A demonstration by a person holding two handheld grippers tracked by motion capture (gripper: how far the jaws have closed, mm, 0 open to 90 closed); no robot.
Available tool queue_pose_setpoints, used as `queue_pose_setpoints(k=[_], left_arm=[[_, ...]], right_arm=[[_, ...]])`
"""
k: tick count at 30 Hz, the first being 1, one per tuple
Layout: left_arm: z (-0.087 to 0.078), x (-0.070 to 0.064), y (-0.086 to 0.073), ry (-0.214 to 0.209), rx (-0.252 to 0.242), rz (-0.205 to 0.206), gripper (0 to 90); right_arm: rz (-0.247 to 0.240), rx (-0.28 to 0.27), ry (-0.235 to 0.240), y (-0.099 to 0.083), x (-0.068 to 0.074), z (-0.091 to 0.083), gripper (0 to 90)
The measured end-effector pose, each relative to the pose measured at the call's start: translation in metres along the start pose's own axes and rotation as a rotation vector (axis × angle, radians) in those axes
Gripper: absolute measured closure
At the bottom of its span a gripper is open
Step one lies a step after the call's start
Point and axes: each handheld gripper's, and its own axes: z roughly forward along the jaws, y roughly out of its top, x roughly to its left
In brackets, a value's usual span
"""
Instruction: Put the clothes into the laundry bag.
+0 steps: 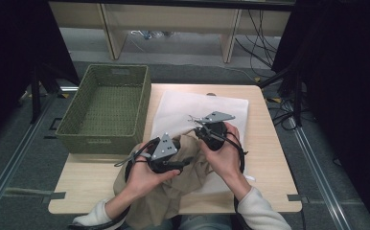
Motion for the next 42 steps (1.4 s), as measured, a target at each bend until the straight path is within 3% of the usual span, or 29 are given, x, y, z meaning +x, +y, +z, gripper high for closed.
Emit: queue_pose_setpoints(k=[2,4,5,6,7,9,15,18,20,21,22,24,26,30,32,33,34,36,38,40,41,42], left_arm=[[0.003,0.000,-0.003,0.003,0.010,0.025,56.5],[0.010,-0.004,-0.008,-0.033,0.042,-0.009,66.6],[0.013,-0.004,-0.009,-0.024,0.053,-0.007,70.4],[0.019,-0.004,-0.011,-0.052,0.088,-0.009,74.1],[0.024,-0.005,-0.012,-0.053,0.093,-0.021,77.8],[0.032,-0.002,-0.013,-0.055,0.128,-0.004,82.7],[0.053,0.006,-0.005,-0.002,0.147,0.014,86.7],[0.063,0.009,-0.003,0.043,0.151,0.025,86.5],[0.071,0.008,-0.007,0.015,0.168,0.014,83.7],[0.073,0.008,-0.009,0.021,0.167,0.024,80.7],[0.076,0.004,-0.012,0.013,0.137,-0.002,77.7],[0.072,0.004,-0.013,-0.014,0.159,0.027,70.0],[0.067,0.003,-0.013,-0.019,0.125,0.022,60.5],[0.046,0.003,-0.006,-0.040,0.078,-0.019,46.0],[0.039,0.004,-0.005,-0.050,0.071,-0.025,42.0],[0.027,0.004,-0.003,-0.051,0.053,-0.045,42.0],[0.017,0.005,-0.002,-0.048,0.050,-0.050,38.6],[0.009,0.009,-0.002,-0.040,0.039,-0.043,37.2],[0.001,0.011,-0.005,-0.041,0.062,-0.069,35.3],[-0.002,0.012,-0.008,-0.051,0.086,-0.067,34.3],[-0.002,0.009,-0.014,-0.079,0.105,-0.098,34.3],[-0.002,0.009,-0.017,-0.087,0.130,-0.080,34.3]], right_arm=[[-0.006,-0.006,0.004,0.000,-0.001,0.002,88.5],[-0.005,0.000,0.011,0.000,0.000,0.001,88.4],[-0.015,0.002,0.005,0.000,0.000,0.000,88.4],[-0.018,0.005,0.010,0.000,0.000,0.000,88.5],[-0.025,0.007,0.010,0.000,0.000,0.000,88.5],[-0.034,0.005,0.009,0.000,0.001,0.000,88.5],[-0.025,-0.007,0.015,0.001,0.003,-0.001,88.5],[-0.026,-0.004,0.037,0.003,0.006,-0.003,88.5],[-0.032,-0.012,0.034,0.003,0.006,-0.002,88.5],[-0.003,-0.005,0.039,0.001,0.008,-0.002,88.5],[-0.042,-0.004,0.038,0.001,0.005,-0.001,88.5],[-0.022,0.008,0.040,0.000,0.004,0.000,88.5],[-0.024,0.011,0.039,-0.001,0.003,0.002,88.5],[-0.025,0.008,0.042,0.000,0.003,0.003,88.5],[-0.030,0.010,0.042,0.000,0.003,0.002,88.5],[-0.039,0.009,0.042,-0.001,0.002,0.003,88.5],[-0.014,0.012,0.035,-0.001,0.003,0.003,88.4],[-0.013,0.016,0.029,-0.001,0.003,0.003,88.4],[-0.023,0.012,0.024,-0.001,0.003,0.003,88.4],[-0.017,0.019,0.026,-0.001,0.004,0.002,88.4],[-0.017,0.020,0.026,-0.001,0.004,0.002,88.4],[-0.018,0.022,0.027,-0.001,0.004,0.002,88.4]])
